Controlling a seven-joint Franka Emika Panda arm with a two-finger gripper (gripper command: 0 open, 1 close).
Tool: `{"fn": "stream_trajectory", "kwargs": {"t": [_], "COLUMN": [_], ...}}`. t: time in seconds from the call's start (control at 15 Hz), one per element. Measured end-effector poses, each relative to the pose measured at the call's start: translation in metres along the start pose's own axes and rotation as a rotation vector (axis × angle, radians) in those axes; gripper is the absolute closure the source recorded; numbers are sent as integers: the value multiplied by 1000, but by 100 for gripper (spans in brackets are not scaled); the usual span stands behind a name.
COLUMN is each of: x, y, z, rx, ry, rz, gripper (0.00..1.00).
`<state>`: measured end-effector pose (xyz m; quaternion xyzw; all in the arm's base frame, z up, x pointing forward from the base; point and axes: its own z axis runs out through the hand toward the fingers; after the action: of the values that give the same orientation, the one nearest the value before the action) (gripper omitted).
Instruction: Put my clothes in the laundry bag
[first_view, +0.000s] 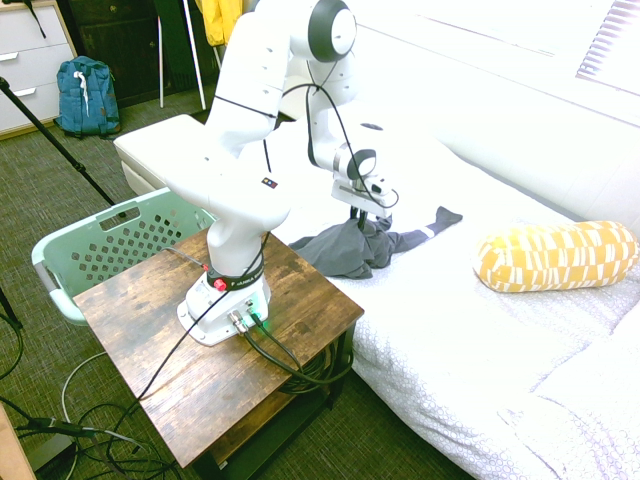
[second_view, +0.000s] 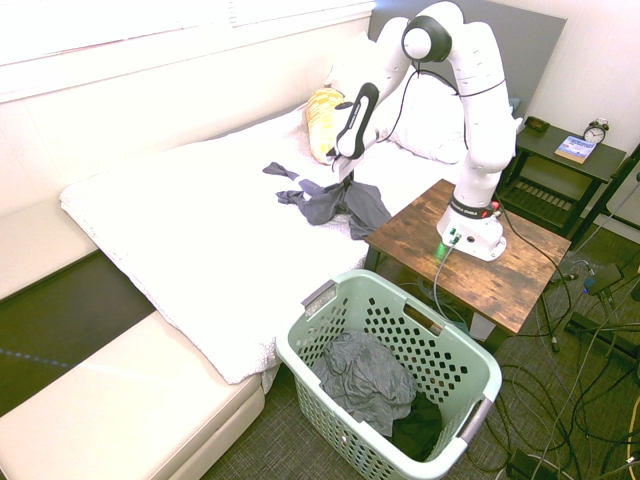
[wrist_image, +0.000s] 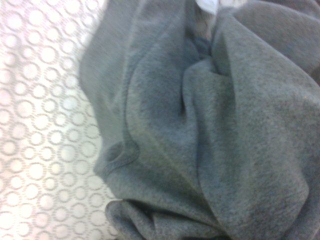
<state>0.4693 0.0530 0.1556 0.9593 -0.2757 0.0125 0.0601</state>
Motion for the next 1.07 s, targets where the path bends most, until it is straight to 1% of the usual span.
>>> {"fn": "stream_trajectory", "kwargs": {"t": [0.27, 0.47, 0.6, 0.8, 0.87, 0.93, 1.07], "x": [-67, -145, -231, -397, -442, -472, -505], "y": [-51, -93, -108, -110, -111, -117, -133], "z": [-93, -167, -220, -292, -309, -314, -303], "rx": [80, 95, 95, 97, 102, 101, 79], "ry": [158, 255, 285, 275, 283, 289, 293], "rz": [-135, -230, -304, -427, -464, -490, -521], "gripper": [100, 100, 100, 100, 100, 100, 100]}}
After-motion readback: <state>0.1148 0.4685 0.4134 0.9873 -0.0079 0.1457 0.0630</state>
